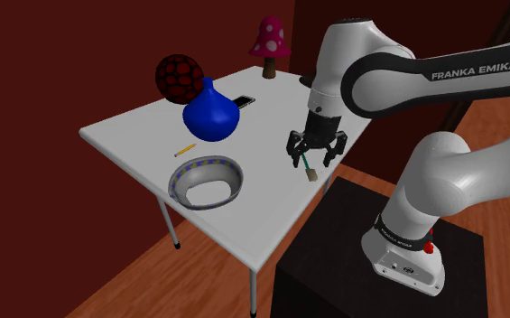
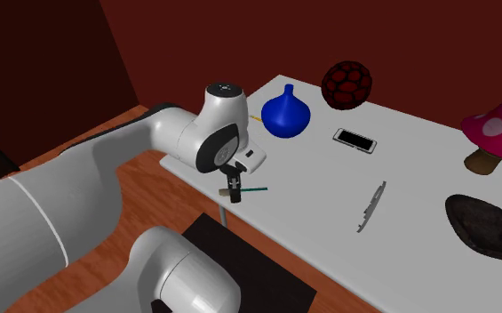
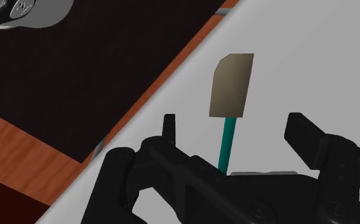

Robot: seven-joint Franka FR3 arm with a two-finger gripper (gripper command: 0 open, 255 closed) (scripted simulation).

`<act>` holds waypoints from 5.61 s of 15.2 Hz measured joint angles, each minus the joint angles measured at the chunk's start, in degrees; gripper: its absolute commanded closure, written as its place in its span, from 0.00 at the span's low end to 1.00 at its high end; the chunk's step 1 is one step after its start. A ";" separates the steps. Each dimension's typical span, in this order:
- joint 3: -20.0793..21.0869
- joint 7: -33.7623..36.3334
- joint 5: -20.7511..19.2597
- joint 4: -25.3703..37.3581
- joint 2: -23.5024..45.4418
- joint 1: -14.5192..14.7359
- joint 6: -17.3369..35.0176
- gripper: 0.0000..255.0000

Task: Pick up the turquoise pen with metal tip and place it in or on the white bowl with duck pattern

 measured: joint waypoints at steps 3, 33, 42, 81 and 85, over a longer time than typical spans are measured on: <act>2.36 5.04 1.06 3.55 -1.50 0.98 -6.29 0.00; 3.67 6.45 2.06 1.96 -1.69 1.55 -5.55 1.00; 0.38 1.74 -2.59 5.13 1.67 -1.33 -6.38 0.00; -1.29 1.32 -4.42 11.85 2.03 -2.30 -12.77 1.00; -1.61 1.58 -4.80 15.17 2.50 -2.49 -15.60 1.00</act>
